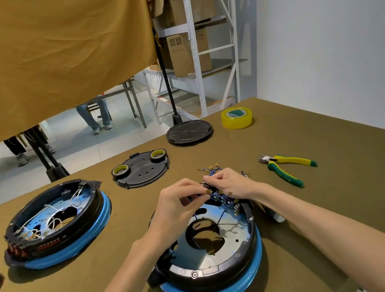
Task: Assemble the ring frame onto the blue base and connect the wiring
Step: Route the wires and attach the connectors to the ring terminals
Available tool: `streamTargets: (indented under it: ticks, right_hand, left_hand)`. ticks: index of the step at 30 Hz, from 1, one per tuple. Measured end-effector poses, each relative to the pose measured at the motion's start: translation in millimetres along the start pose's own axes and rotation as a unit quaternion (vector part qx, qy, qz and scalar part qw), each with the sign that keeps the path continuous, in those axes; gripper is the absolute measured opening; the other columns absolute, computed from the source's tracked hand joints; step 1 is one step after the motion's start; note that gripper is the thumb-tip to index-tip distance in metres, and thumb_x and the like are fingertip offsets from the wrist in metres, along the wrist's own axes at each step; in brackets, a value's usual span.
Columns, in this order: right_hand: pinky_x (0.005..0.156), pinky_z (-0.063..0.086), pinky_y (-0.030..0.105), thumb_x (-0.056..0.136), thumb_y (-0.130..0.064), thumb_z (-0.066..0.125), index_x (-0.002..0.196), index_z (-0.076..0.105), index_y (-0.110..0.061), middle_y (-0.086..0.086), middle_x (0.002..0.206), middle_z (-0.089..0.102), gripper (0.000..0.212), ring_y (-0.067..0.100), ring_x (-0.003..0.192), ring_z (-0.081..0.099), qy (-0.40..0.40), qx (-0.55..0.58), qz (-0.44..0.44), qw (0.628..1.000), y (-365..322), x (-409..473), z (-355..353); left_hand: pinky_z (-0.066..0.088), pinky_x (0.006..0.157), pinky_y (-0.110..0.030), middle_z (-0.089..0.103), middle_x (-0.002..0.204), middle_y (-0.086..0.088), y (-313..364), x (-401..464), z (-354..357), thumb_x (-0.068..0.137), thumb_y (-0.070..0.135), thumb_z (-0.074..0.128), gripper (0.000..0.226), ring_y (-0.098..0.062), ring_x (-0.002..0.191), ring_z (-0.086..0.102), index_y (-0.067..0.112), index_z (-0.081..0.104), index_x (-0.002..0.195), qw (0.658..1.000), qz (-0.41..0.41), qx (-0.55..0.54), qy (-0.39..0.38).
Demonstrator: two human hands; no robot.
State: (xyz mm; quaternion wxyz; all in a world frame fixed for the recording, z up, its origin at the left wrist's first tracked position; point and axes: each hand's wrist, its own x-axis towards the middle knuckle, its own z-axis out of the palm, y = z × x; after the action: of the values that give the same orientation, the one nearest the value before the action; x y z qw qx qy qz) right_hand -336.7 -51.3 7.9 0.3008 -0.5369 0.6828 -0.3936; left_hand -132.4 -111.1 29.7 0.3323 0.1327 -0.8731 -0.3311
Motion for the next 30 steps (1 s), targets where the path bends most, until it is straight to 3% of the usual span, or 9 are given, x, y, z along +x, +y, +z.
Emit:
streamTargets:
  ticks: [2,7,12,17,21,24,26,28,30]
  right_hand:
    - [0.054,0.036,0.010,0.109,-0.037,0.046,0.075,0.060,0.008,-0.006,0.048,0.023,0.058,0.003,0.038,0.029,0.000,0.002,-0.001,1.000,-2,-1,-1]
    - [0.057,0.036,0.008,0.109,-0.039,0.047,0.075,0.056,-0.009,-0.013,0.044,0.022,0.046,0.003,0.039,0.028,0.004,0.005,0.010,1.000,0,1,1]
    - [0.056,0.038,0.008,0.109,-0.039,0.047,0.046,0.052,-0.025,-0.017,0.038,0.032,0.064,0.000,0.037,0.036,0.002,0.012,0.023,1.000,3,1,2]
    - [0.056,0.038,0.009,0.107,-0.044,0.049,0.074,0.061,0.008,0.004,0.057,0.039,0.062,0.014,0.054,0.039,0.006,0.015,0.032,0.999,6,3,2]
    - [0.049,0.033,0.014,0.107,-0.041,0.049,0.061,0.043,-0.011,-0.013,0.043,0.026,0.056,0.008,0.040,0.025,0.009,0.026,0.026,0.999,4,1,2]
    - [0.053,0.034,0.008,0.107,-0.041,0.049,0.071,0.050,-0.006,-0.007,0.045,0.026,0.051,0.009,0.042,0.024,0.010,0.022,0.020,1.000,6,2,2]
    - [0.056,0.035,0.009,0.107,-0.041,0.049,0.075,0.059,0.003,0.004,0.055,0.042,0.055,0.009,0.049,0.036,-0.002,0.032,0.021,0.999,7,2,2]
    - [0.055,0.037,0.007,0.108,-0.036,0.049,0.081,0.070,0.007,-0.008,0.051,0.052,0.055,-0.002,0.047,0.044,-0.011,0.037,0.012,0.999,7,2,1]
    - [0.049,0.033,0.011,0.109,-0.029,0.049,0.065,0.069,-0.005,-0.016,0.041,0.038,0.054,0.000,0.038,0.034,-0.004,0.032,0.017,0.999,6,2,1]
  left_hand:
    - [0.058,0.074,-0.033,0.073,0.099,0.004,1,-3,1,0.087,0.009,0.078,0.015,-0.014,0.083,0.069,0.013,0.083,0.100,0.999,0.042,0.030,0.002]
    - [0.057,0.074,-0.021,0.073,0.100,0.005,4,-3,-10,0.088,0.013,0.079,0.010,-0.007,0.082,0.069,0.012,0.083,0.098,0.980,0.151,0.128,-0.022]
    - [0.061,0.072,-0.028,0.071,0.091,0.003,-3,0,-10,0.081,0.006,0.085,0.009,-0.010,0.075,0.071,0.008,0.081,0.088,0.997,0.032,0.073,0.005]
    - [0.064,0.076,-0.034,0.073,0.087,-0.003,0,1,5,0.079,0.001,0.085,0.010,-0.014,0.077,0.076,0.006,0.078,0.083,0.998,-0.059,-0.009,0.002]
    - [0.065,0.077,-0.036,0.079,0.085,-0.007,3,4,0,0.083,0.000,0.082,0.008,-0.022,0.080,0.078,0.005,0.077,0.085,0.986,-0.123,-0.105,0.034]
    - [0.064,0.071,-0.032,0.079,0.083,-0.009,8,4,-12,0.085,0.000,0.080,0.006,-0.026,0.080,0.078,0.006,0.078,0.086,0.977,-0.148,-0.148,0.029]
    - [0.060,0.066,-0.023,0.079,0.082,-0.006,14,2,-20,0.086,0.003,0.080,0.006,-0.018,0.074,0.077,0.008,0.079,0.089,0.980,-0.135,-0.148,0.014]
    - [0.057,0.063,-0.019,0.079,0.082,-0.004,21,1,-26,0.086,0.005,0.080,0.009,-0.012,0.068,0.074,0.011,0.081,0.093,0.981,-0.122,-0.153,0.002]
    - [0.060,0.064,-0.021,0.080,0.084,-0.005,26,3,-30,0.087,0.006,0.079,0.012,-0.015,0.068,0.073,0.014,0.082,0.095,0.976,-0.127,-0.179,-0.001]
